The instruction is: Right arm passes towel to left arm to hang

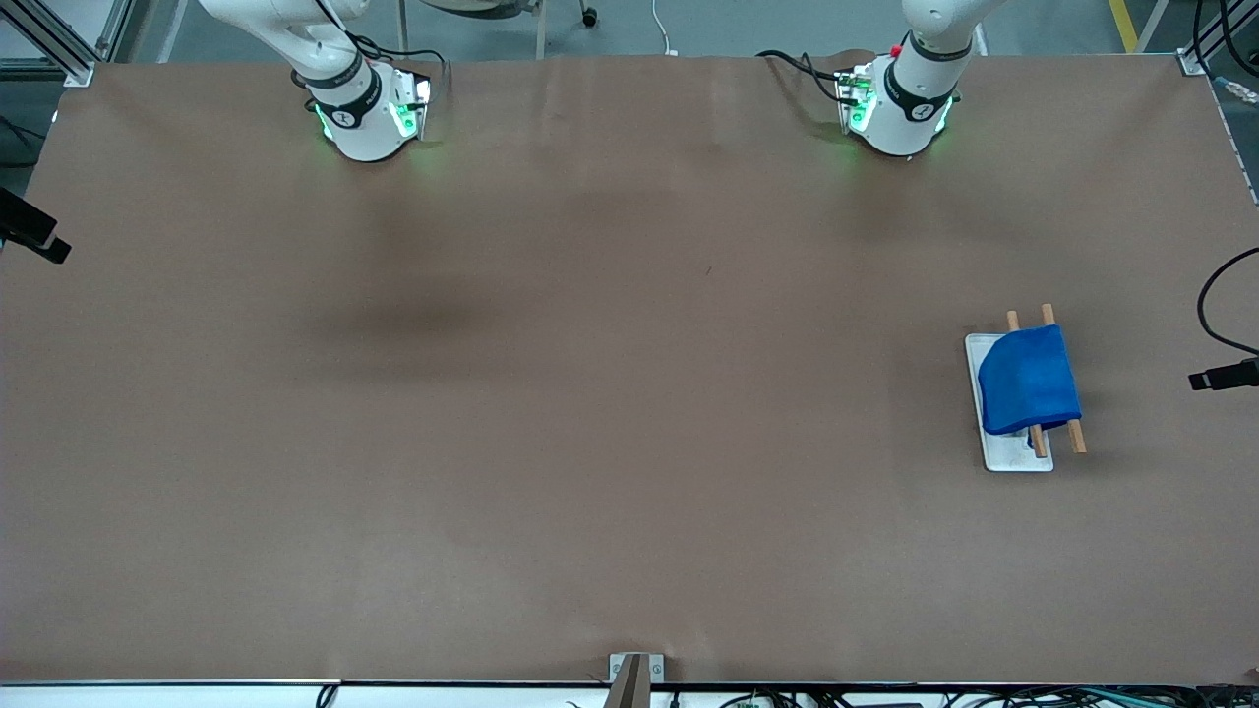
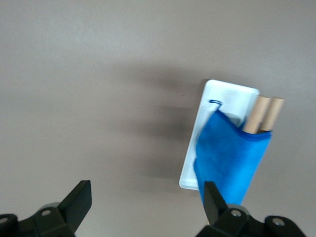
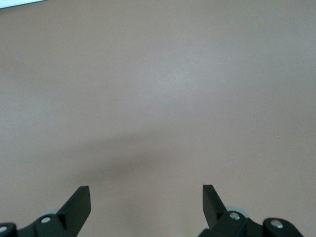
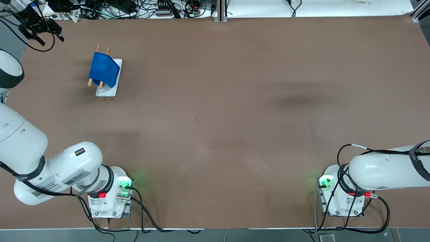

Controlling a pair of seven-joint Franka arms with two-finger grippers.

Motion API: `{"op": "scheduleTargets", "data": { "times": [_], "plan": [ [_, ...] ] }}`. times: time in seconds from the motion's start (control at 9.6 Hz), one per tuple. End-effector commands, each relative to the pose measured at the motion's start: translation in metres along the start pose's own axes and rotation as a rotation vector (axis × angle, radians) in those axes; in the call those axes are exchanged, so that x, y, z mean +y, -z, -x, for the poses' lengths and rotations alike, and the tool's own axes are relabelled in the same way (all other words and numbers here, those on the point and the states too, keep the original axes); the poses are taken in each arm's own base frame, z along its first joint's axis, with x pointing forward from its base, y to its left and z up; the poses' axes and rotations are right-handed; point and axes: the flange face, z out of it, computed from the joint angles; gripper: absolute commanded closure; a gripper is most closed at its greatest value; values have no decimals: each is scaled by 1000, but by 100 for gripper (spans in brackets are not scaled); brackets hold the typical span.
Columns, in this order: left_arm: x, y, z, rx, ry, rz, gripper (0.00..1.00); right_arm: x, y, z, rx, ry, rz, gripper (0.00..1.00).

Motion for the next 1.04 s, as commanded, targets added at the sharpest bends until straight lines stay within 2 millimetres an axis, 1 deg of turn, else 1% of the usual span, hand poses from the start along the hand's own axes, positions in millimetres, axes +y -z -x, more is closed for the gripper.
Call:
{"op": "scheduleTargets", "data": {
  "times": [0.0, 0.1, 0.31, 0.42, 0.52, 0.62, 0.73, 0.94],
  "plan": [
    [55, 38, 8, 34, 24, -6, 0, 3, 4, 0, -2, 5, 1, 0],
    [83, 61, 19, 33, 46, -10, 0, 4, 3, 0, -5, 2, 2, 0],
    [138, 123, 53, 87, 84, -33, 0, 3, 3, 0, -5, 3, 2, 0],
    [166, 145, 74, 78, 65, -51, 0, 4, 3, 0, -5, 23, 2, 0],
    [185, 170, 95, 96, 61, -75, 0, 4, 3, 0, -5, 54, 2, 0],
    [202, 180, 109, 82, 49, -89, 0, 6, 3, 0, -5, 49, 2, 0],
    [216, 186, 118, 89, 29, -98, 0, 6, 3, 0, -5, 48, 0, 0],
    [233, 187, 121, 90, -14, -107, 0, 6, 3, 0, -5, 45, 0, 0]
  ]
}}
